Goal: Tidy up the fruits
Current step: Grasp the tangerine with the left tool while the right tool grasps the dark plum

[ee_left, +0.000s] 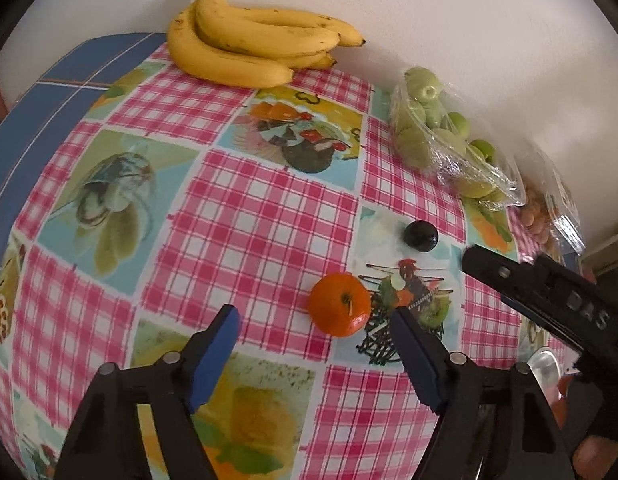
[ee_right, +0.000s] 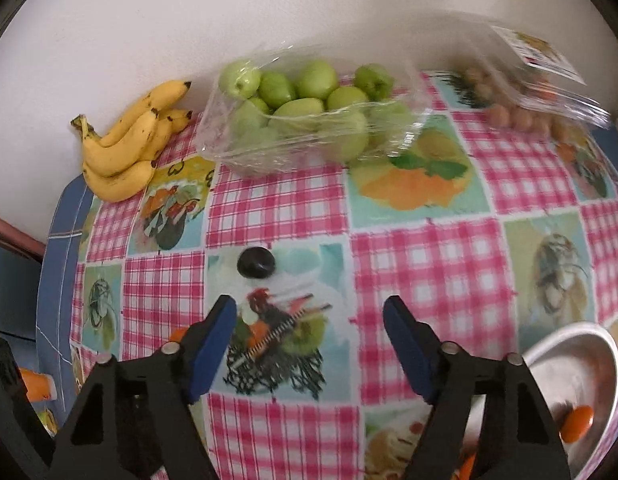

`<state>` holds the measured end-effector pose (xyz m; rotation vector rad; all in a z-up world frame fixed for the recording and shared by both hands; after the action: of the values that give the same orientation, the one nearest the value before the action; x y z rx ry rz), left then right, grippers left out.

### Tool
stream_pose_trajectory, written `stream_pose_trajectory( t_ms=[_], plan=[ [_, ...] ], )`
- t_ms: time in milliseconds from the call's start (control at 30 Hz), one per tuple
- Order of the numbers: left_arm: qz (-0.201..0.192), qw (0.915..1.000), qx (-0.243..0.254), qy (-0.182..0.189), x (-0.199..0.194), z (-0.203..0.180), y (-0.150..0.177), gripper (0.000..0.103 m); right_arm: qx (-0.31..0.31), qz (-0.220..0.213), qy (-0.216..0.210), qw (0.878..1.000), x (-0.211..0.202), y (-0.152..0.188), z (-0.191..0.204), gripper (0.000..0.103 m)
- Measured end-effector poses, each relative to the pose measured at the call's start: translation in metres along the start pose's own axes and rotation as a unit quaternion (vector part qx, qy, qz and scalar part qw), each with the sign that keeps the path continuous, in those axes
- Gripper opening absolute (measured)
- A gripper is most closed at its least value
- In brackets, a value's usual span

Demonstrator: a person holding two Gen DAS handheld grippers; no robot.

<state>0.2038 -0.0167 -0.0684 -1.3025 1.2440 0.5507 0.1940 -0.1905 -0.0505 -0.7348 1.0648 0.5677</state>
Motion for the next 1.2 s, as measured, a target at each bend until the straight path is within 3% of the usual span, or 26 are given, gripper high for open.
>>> stream_pose_trajectory(
  t_ms=[100, 233, 333, 433, 633, 833, 1200],
  plan=[
    [0.003, 1.0, 0.006, 0.007, 0.007, -0.005, -0.002, 0.076, -0.014, 0.015, -0.014, 1.0, 0.012, -0.003, 0.012, 0.062],
    [0.008, 0.9999, 0.011, 0.007, 0.014, -0.008, -0.002, 0.066, -0.035, 0.021, -0.011, 0.999, 0.022, -0.006, 0.025, 0.054],
    [0.009, 0.9999, 0.01, 0.01, 0.019, -0.011, -0.002, 0.064, -0.041, 0.028, -0.01, 0.999, 0.031, -0.008, 0.033, 0.053],
    [0.013, 0.9998, 0.012, 0.011, 0.024, -0.012, -0.003, 0.052, -0.049, 0.031, -0.004, 0.998, 0.04, -0.01, 0.037, 0.047],
    [0.008, 0.9998, 0.012, 0.016, 0.025, -0.011, -0.006, 0.04, -0.057, 0.038, -0.006, 0.998, 0.05, -0.01, 0.042, 0.043],
    [0.007, 0.9997, 0.016, 0.014, 0.027, -0.013, -0.01, 0.039, -0.067, 0.036, 0.002, 0.997, 0.057, -0.009, 0.047, 0.029],
    [0.006, 0.9999, 0.003, 0.013, 0.007, -0.006, -0.002, 0.038, -0.055, 0.026, 0.004, 0.998, 0.018, 0.006, 0.029, 0.028]
  ],
)
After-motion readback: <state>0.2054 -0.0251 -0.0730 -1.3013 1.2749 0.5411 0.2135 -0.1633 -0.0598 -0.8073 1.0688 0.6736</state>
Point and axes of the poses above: each gripper's, at about its wrist camera, not at the fingertips, and x roughly the way its jaws point, z to its left, y to its underside, the point moved 5 cm from there along x, roughly the way its jaws point, and after that the axes turned 14 degrees about x, right-handed, at the moved point
